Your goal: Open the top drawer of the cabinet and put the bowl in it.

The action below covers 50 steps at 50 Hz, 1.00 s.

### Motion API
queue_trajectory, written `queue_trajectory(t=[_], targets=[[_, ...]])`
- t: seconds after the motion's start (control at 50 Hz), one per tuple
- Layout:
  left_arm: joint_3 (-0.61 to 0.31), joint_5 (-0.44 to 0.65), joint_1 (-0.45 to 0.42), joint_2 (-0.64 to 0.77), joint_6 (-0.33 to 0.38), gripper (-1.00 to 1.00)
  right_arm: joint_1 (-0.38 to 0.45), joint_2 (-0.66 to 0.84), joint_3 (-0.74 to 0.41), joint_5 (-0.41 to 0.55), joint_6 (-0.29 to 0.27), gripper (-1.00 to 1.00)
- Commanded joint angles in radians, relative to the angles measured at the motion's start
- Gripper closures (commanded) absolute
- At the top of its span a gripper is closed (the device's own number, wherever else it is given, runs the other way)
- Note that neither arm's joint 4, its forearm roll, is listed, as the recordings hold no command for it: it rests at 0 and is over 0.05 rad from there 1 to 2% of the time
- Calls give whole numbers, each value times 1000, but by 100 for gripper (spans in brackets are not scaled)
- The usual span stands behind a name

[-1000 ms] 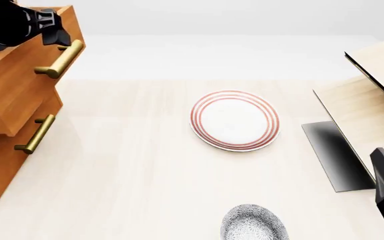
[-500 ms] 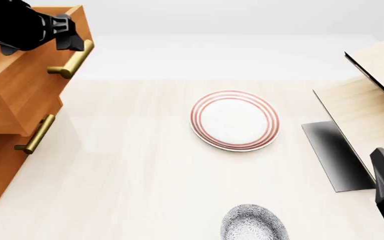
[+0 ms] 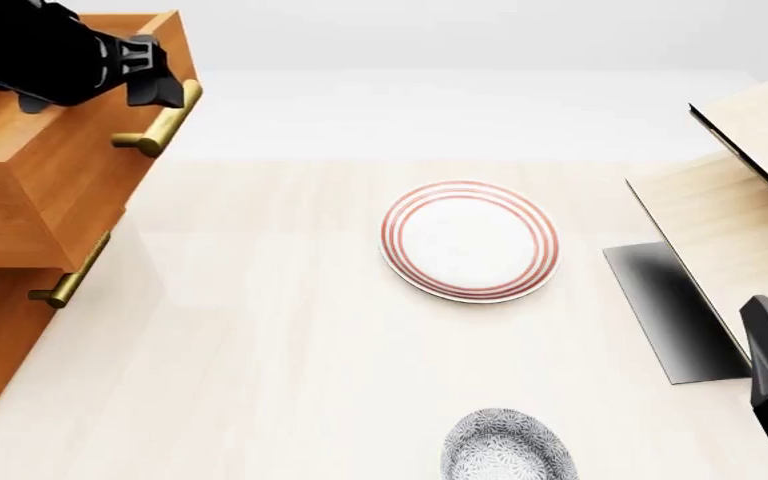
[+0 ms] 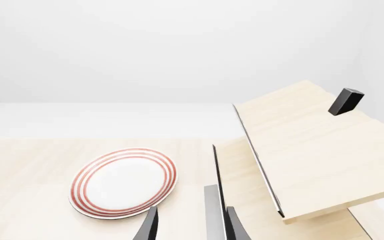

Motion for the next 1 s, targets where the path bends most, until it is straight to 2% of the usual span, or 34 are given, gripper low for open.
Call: queue_trajectory(t=[0.02, 0.66, 1.0], targets=[[7, -1, -26, -1, -1, -100, 0, -2, 1, 1, 0, -100], [-18, -19, -124, 42, -13, -100, 0, -2, 1, 1, 0, -100], [-42, 0, -133, 36, 11, -100, 0, -2, 1, 1, 0, -100]])
